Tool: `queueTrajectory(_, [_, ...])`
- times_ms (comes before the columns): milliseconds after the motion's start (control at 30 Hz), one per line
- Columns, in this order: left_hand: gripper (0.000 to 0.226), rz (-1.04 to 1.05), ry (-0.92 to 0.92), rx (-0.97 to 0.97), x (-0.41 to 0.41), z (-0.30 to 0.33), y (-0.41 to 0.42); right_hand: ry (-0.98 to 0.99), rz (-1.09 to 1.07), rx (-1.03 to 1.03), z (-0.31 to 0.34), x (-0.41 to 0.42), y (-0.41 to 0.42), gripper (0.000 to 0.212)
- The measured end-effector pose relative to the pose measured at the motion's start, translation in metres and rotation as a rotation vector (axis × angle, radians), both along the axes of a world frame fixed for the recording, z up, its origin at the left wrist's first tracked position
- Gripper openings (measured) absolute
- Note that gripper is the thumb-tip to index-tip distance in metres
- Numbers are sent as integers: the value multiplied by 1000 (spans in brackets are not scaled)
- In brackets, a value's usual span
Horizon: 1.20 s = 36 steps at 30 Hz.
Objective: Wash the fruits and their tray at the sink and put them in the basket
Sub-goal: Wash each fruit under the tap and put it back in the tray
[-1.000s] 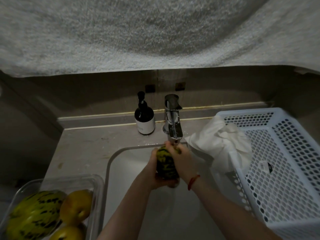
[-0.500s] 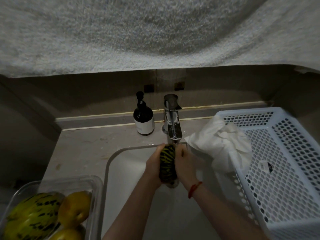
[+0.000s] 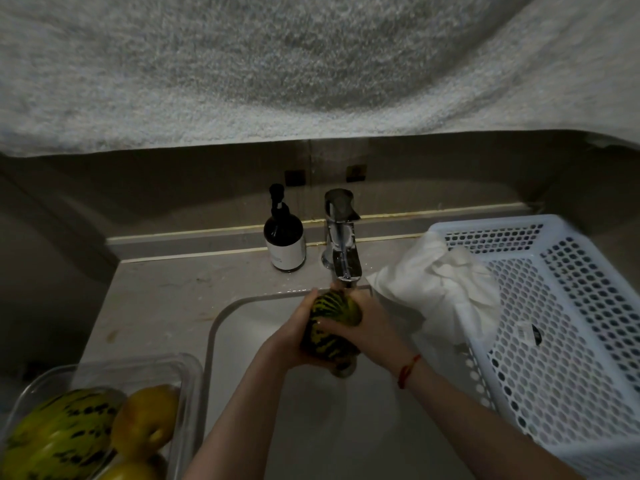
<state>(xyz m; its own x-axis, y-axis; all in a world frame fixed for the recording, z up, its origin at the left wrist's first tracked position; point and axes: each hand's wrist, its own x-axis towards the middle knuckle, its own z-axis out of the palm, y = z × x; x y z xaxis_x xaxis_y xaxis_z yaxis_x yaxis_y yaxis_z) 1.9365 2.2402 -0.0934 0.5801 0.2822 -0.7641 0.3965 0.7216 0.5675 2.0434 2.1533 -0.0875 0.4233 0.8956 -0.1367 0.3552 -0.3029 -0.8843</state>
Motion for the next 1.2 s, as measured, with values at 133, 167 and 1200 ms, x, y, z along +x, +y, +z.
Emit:
queueTrajectory(133, [49, -4, -161, 141, -8, 0, -7, 382, -238, 5, -8, -6, -2, 31])
queueTrajectory(167, [42, 4, -202, 233, -8, -1, -10, 520, -329, -38, -11, -10, -2, 38])
queueTrajectory(1200, [40, 200, -113, 388, 3, -5, -13, 404, -380, -149, 8, -9, 3, 36])
